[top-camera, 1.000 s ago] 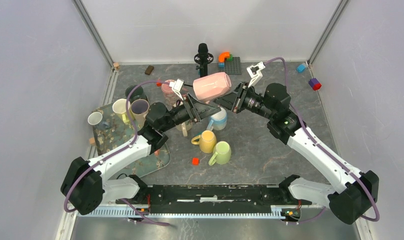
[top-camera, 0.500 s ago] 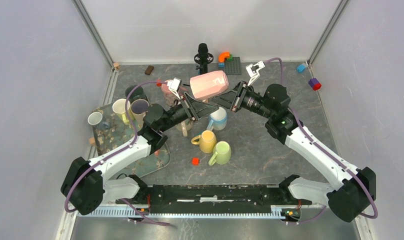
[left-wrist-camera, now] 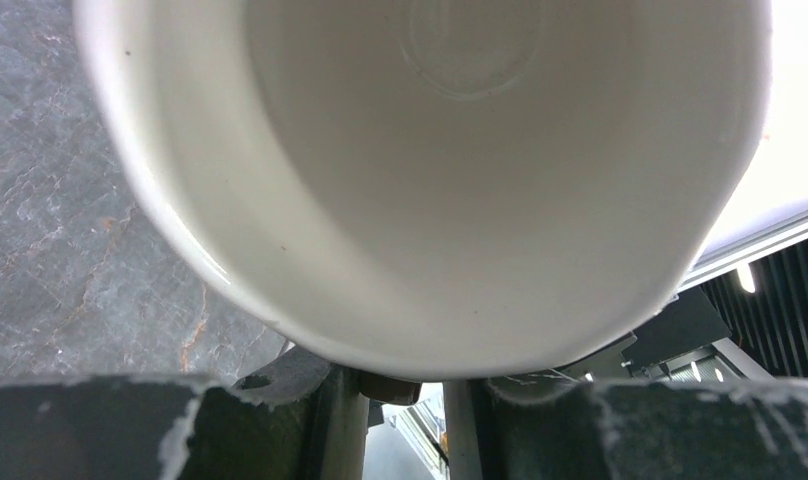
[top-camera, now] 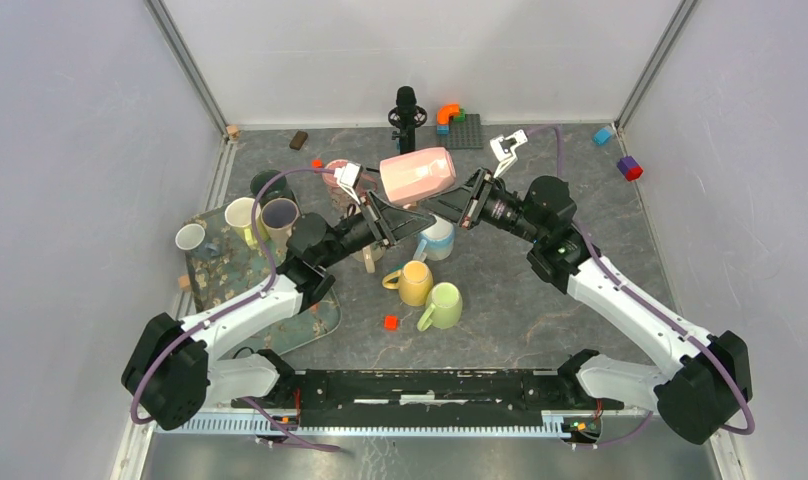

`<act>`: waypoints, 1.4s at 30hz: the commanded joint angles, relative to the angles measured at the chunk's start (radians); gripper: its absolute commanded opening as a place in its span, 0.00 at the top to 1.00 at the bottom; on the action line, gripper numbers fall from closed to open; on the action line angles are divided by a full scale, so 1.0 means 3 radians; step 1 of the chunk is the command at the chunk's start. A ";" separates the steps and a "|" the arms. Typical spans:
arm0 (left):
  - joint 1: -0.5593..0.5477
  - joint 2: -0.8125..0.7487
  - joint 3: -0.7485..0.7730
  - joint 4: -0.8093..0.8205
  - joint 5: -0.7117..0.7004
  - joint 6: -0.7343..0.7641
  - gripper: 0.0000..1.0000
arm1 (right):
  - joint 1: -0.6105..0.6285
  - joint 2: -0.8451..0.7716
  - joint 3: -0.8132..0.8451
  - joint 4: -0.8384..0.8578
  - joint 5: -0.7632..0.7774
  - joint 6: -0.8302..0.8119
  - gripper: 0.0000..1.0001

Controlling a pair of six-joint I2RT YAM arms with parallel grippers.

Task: Turn the mug right side up
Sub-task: Turn over the cup at the center of the board.

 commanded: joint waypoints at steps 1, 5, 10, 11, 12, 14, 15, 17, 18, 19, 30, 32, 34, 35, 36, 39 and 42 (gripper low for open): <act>0.0003 -0.0002 0.0006 0.0418 -0.0064 -0.0163 0.65 | 0.0102 -0.0102 -0.0016 0.0373 -0.0040 -0.0032 1.00; 0.0003 -0.0041 -0.0030 0.0439 -0.0111 -0.0142 0.69 | 0.0131 -0.0087 -0.0055 0.0401 -0.0025 -0.0031 1.00; 0.0003 -0.0083 -0.0002 0.0382 -0.0125 -0.0073 0.89 | 0.0156 -0.0069 -0.0111 0.0448 -0.0016 -0.0026 1.00; 0.0003 -0.0097 0.0003 0.0363 -0.0124 -0.0046 0.94 | 0.0158 -0.0069 -0.0129 0.0457 -0.0010 -0.0026 1.00; 0.0000 -0.0120 0.0006 0.0337 -0.0130 -0.0016 0.98 | 0.0157 -0.0069 -0.0144 0.0476 -0.0008 -0.0026 1.00; 0.0002 -0.0178 0.0005 0.0252 -0.0148 0.0054 0.98 | 0.0163 -0.0069 -0.0166 0.0493 0.0005 -0.0032 1.00; 0.0003 -0.0215 0.0011 0.0189 -0.0162 0.0106 0.98 | 0.0165 -0.0071 -0.0173 0.0492 0.0015 -0.0048 1.00; 0.0003 -0.0301 0.0026 0.0022 -0.0199 0.0218 0.98 | 0.0162 -0.0069 -0.0184 0.0481 0.0047 -0.0084 0.95; 0.0003 -0.0346 0.0038 -0.0077 -0.0225 0.0291 0.98 | 0.0162 -0.0069 -0.0189 0.0472 0.0062 -0.0100 0.93; 0.0003 -0.0384 0.0043 -0.0177 -0.0256 0.0346 0.98 | 0.0164 -0.0068 -0.0197 0.0467 0.0083 -0.0111 0.93; 0.0003 -0.0575 -0.0016 -0.0353 -0.0457 0.0463 0.98 | 0.0181 -0.0048 -0.0417 0.0939 0.0152 0.0146 1.00; 0.0005 -0.0588 -0.0037 -0.0303 -0.0489 0.0442 0.93 | 0.0191 -0.0053 -0.0477 0.1083 0.0177 0.0230 1.00; 0.0002 -0.0608 -0.0061 -0.0269 -0.0527 0.0421 0.87 | 0.0204 -0.0063 -0.0525 0.1181 0.0195 0.0294 1.00; 0.0003 -0.0616 -0.0063 -0.0259 -0.0536 0.0421 0.85 | 0.0210 -0.0064 -0.0536 0.1206 0.0205 0.0306 1.00; 0.0000 -0.0619 -0.0056 -0.0261 -0.0539 0.0420 0.83 | 0.0225 -0.0064 -0.0534 0.1208 0.0217 0.0303 1.00; 0.0002 -0.0620 -0.0048 -0.0256 -0.0541 0.0415 0.75 | 0.0252 -0.0054 -0.0527 0.1205 0.0229 0.0297 1.00; 0.0003 -0.0626 -0.0048 -0.0252 -0.0536 0.0425 0.74 | 0.0272 -0.0044 -0.0527 0.1196 0.0232 0.0297 1.00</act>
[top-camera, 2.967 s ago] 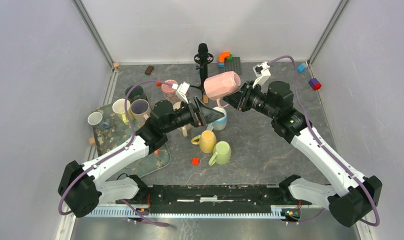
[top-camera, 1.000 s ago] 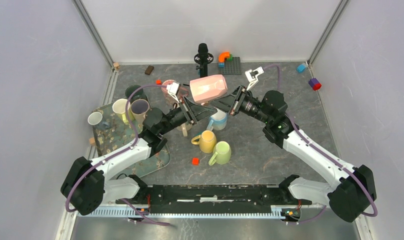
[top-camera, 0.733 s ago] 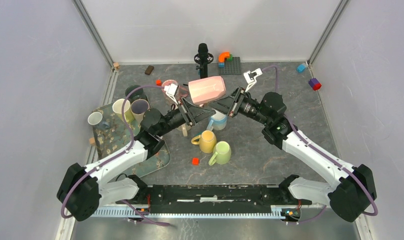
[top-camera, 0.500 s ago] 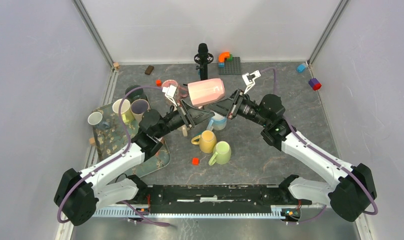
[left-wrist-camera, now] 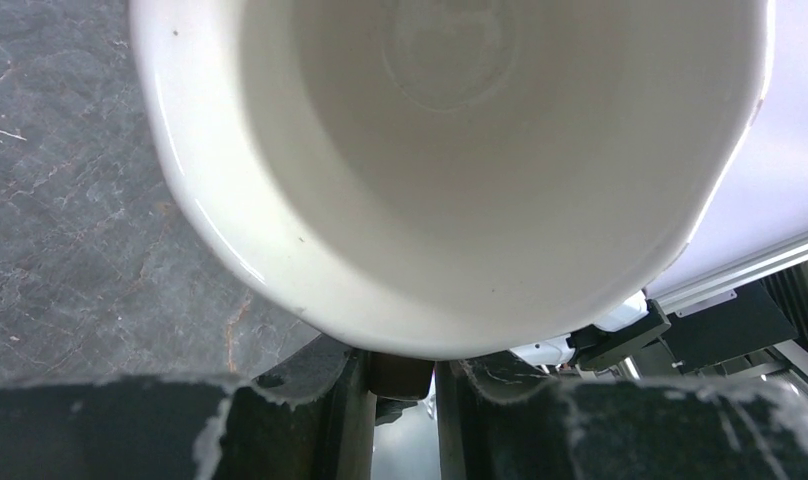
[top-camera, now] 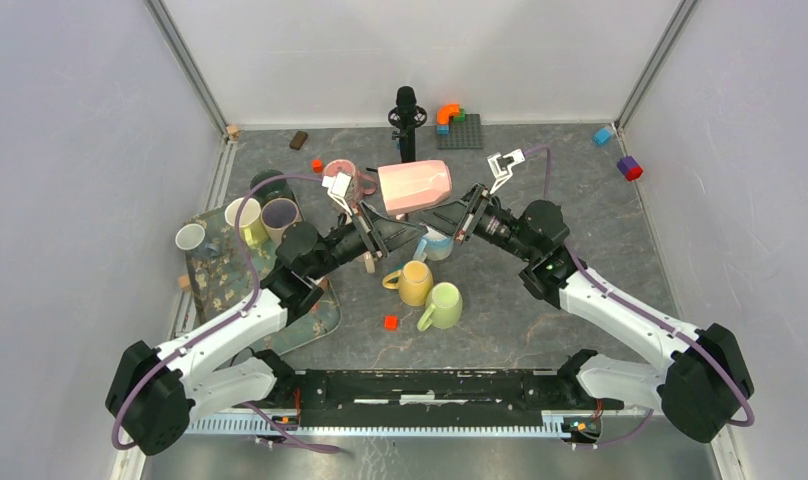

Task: Turn the mug right side up
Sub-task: Turn over the cup at the center of the board.

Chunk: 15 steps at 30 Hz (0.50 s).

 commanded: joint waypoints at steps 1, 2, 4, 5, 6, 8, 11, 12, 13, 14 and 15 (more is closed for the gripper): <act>0.0035 -0.0114 0.0080 0.0355 -0.0343 0.0046 0.74 | 0.0053 -0.0030 0.0011 0.0290 0.0021 -0.0096 1.00; 0.0035 -0.0118 0.0079 0.0350 -0.0348 0.0051 0.74 | 0.0062 -0.0030 0.0014 0.0290 0.0021 -0.0094 1.00; 0.0032 -0.0117 0.0090 0.0339 -0.0355 0.0063 0.73 | 0.0079 -0.0019 0.0025 0.0274 0.0030 -0.0103 1.00; 0.0037 -0.0113 0.0094 0.0337 -0.0351 0.0071 0.73 | 0.0088 -0.0016 0.0031 0.0262 0.0028 -0.0110 1.00; 0.0035 -0.0112 0.0097 0.0334 -0.0340 0.0084 0.75 | 0.0093 -0.0011 0.0041 0.0244 0.0027 -0.0120 1.00; 0.0035 -0.0120 0.0102 0.0322 -0.0348 0.0115 0.92 | 0.0106 0.0000 0.0074 0.0179 0.0031 -0.0171 1.00; 0.0035 -0.0172 0.0152 0.0151 -0.0353 0.0229 0.98 | 0.0105 0.0007 0.0163 0.0001 0.0056 -0.0314 1.00; 0.0035 -0.0201 0.0155 0.0090 -0.0370 0.0269 0.98 | 0.0109 0.0012 0.0199 -0.0073 0.0073 -0.0364 0.93; 0.0035 -0.0235 0.0168 0.0024 -0.0396 0.0304 0.98 | 0.0106 0.0023 0.0228 -0.0120 0.0098 -0.0420 0.86; 0.0035 -0.0265 0.0197 -0.0096 -0.0415 0.0360 0.98 | 0.0106 0.0036 0.0252 -0.0160 0.0118 -0.0449 0.79; 0.0035 -0.0304 0.0229 -0.0202 -0.0442 0.0412 0.98 | 0.0103 0.0053 0.0277 -0.0184 0.0135 -0.0483 0.73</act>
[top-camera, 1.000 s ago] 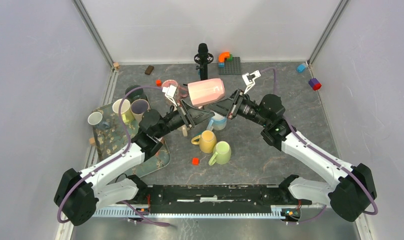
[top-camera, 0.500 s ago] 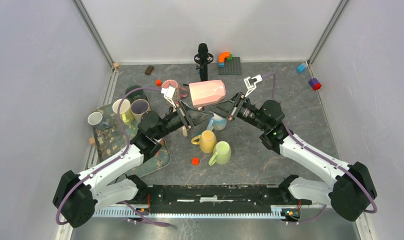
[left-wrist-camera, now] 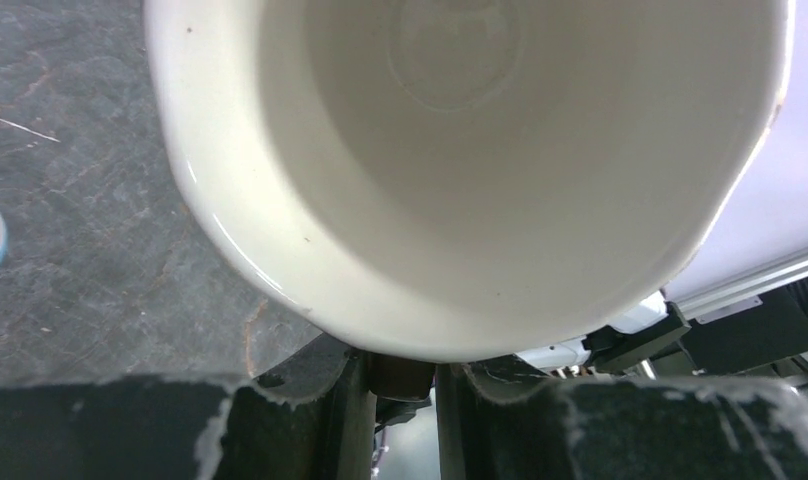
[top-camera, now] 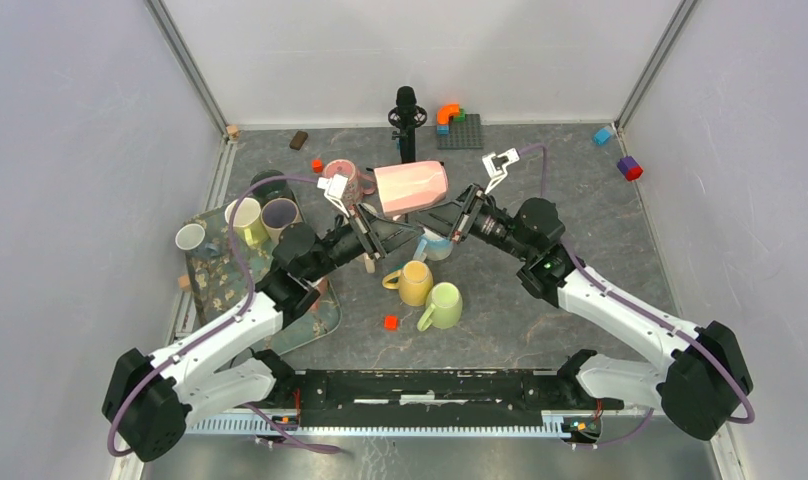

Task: Turn the mug right side up
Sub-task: Turn over the cup at the center of the board.

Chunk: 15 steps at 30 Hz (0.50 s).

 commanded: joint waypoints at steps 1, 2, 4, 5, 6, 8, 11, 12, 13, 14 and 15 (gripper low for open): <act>0.0033 -0.0232 0.0276 -0.0190 -0.0389 0.0386 0.98 | 0.0043 0.0061 0.0244 -0.0097 0.0064 -0.0405 0.66; 0.0034 -0.0258 0.0329 -0.0317 -0.0416 0.0446 0.98 | 0.0047 0.0090 0.0274 -0.0112 0.0074 -0.0430 0.62; 0.0031 -0.0280 0.0430 -0.0537 -0.0450 0.0549 0.98 | 0.0046 0.0172 0.0339 -0.0124 0.0088 -0.0446 0.51; 0.0034 -0.0283 0.0485 -0.0649 -0.0468 0.0600 0.98 | 0.0045 0.0223 0.0377 -0.0121 0.0082 -0.0456 0.47; 0.0034 -0.0291 0.0529 -0.0742 -0.0494 0.0642 0.98 | 0.0046 0.0275 0.0411 -0.0119 0.0083 -0.0465 0.44; 0.0034 -0.0301 0.0629 -0.0967 -0.0565 0.0733 0.98 | 0.0044 0.0357 0.0478 -0.0105 0.0086 -0.0487 0.40; 0.0034 -0.0297 0.0784 -0.1281 -0.0696 0.0860 0.98 | 0.0043 0.0452 0.0551 -0.0126 0.0112 -0.0520 0.34; 0.0034 -0.0295 0.0835 -0.1402 -0.0766 0.0904 0.98 | 0.0047 0.0469 0.0567 -0.0128 0.0113 -0.0528 0.31; 0.0032 -0.0298 0.0878 -0.1507 -0.0830 0.0946 0.98 | 0.0046 0.0485 0.0570 -0.0129 0.0111 -0.0538 0.29; 0.0034 -0.0303 0.0915 -0.1612 -0.0891 0.0982 0.98 | 0.0047 0.0494 0.0570 -0.0131 0.0122 -0.0551 0.27; 0.0033 -0.0313 0.0954 -0.1687 -0.0940 0.1021 0.98 | 0.0047 0.0498 0.0565 -0.0143 0.0135 -0.0565 0.25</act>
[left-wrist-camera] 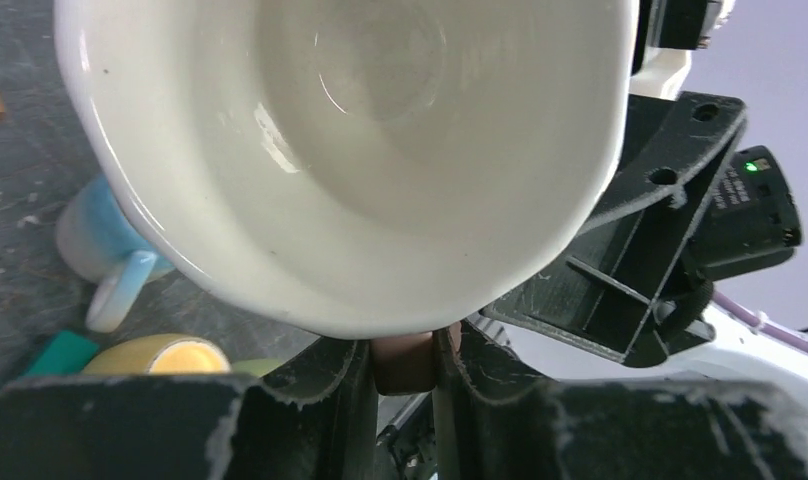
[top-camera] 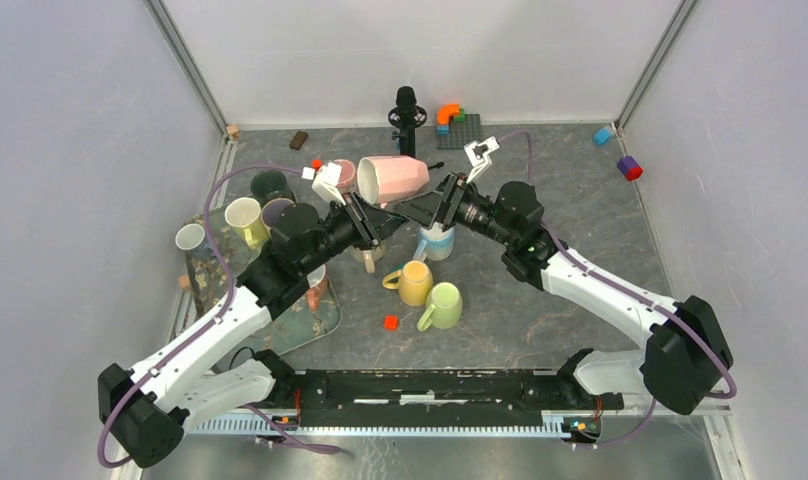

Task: Turn the mug right side up
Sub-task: Turn over the cup at the center of the board.

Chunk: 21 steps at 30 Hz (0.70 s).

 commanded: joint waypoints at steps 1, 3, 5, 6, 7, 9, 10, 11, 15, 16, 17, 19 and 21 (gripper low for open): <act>0.0011 -0.0150 0.0398 -0.0197 -0.0347 0.0445 0.98 | 0.0014 0.0016 0.0147 0.0057 0.0060 -0.0157 0.22; 0.0010 -0.0165 0.0474 -0.0413 -0.0481 0.0497 0.98 | 0.0015 0.0001 0.0136 0.0012 0.0102 -0.0209 0.17; 0.0010 -0.0182 0.0548 -0.0605 -0.0608 0.0556 0.98 | 0.0011 -0.0023 0.0131 -0.0064 0.0144 -0.0279 0.12; 0.0011 -0.0197 0.0590 -0.0710 -0.0710 0.0585 0.98 | 0.0014 -0.0037 0.0126 -0.0098 0.0166 -0.0314 0.10; 0.0012 -0.0214 0.0625 -0.0818 -0.0773 0.0615 0.98 | 0.0015 -0.0054 0.0122 -0.0141 0.0194 -0.0351 0.09; 0.0009 -0.0254 0.0691 -0.0999 -0.0913 0.0675 0.98 | 0.0015 -0.0088 0.0116 -0.0226 0.0248 -0.0430 0.07; 0.0011 -0.0280 0.0723 -0.1087 -0.0996 0.0702 0.98 | 0.0015 -0.0106 0.0116 -0.0272 0.0278 -0.0467 0.06; 0.0011 -0.0302 0.0751 -0.1193 -0.1091 0.0735 0.98 | 0.0011 -0.0120 0.0116 -0.0310 0.0305 -0.0503 0.06; 0.0008 -0.0435 0.0833 -0.1555 -0.1442 0.0860 0.98 | 0.0015 -0.0184 0.0121 -0.0501 0.0380 -0.0667 0.05; 0.0011 -0.0468 0.0863 -0.1669 -0.1528 0.0896 0.98 | 0.0015 -0.0201 0.0126 -0.0536 0.0391 -0.0697 0.05; 0.0011 -0.0501 0.0899 -0.1793 -0.1637 0.0943 0.98 | 0.0014 -0.0221 0.0126 -0.0570 0.0402 -0.0743 0.05; 0.0011 -0.0567 0.0951 -0.1988 -0.1838 0.1003 0.98 | 0.0013 -0.0256 0.0135 -0.0652 0.0418 -0.0823 0.05; 0.0010 -0.0628 0.0996 -0.2165 -0.2018 0.1059 0.98 | 0.0011 -0.0304 0.0128 -0.0722 0.0440 -0.0898 0.05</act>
